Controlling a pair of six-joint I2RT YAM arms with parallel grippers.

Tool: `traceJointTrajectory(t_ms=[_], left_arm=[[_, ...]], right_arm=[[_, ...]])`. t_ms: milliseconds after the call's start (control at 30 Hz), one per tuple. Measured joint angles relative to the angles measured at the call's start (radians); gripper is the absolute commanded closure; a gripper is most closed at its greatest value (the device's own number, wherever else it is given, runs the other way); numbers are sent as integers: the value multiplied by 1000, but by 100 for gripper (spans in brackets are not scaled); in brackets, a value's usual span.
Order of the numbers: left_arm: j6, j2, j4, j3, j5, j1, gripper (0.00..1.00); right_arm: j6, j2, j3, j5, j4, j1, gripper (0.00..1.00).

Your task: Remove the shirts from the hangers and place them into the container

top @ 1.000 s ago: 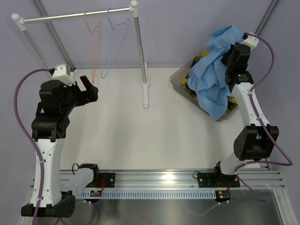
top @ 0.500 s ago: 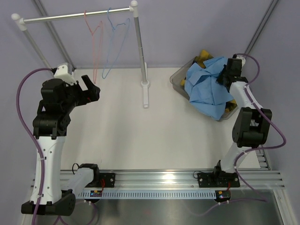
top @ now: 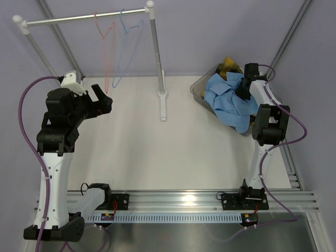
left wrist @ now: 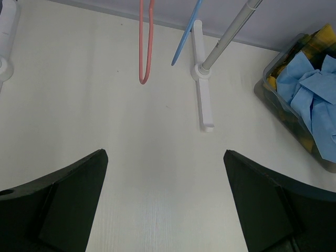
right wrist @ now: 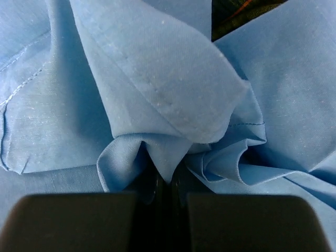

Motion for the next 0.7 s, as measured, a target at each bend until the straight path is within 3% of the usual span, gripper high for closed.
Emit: traceJointTrajectory(t_ms=[67,133,167,300,467,700], left_arm=[[0,0,0,0,2,0,1],[0,0,0,0,5,0,1],[0,0,0,0,6,0,1],[-1,-1,0,0,13,-1,1],[-1,-12,-2,2,24,-1,1],[1,-39,-24,49,24,-1,1]], right_arm=[[3,0,4,-6,-10,0,87],[3,-10,-5,-19,2,0,67],[3,-43,-40,-29,11,0,49],[-16,-190,-107,-79,2,1,21],[-52,-403,-42,-111,-13,11,4],[-106,-678,69,-108,-29,16,1]])
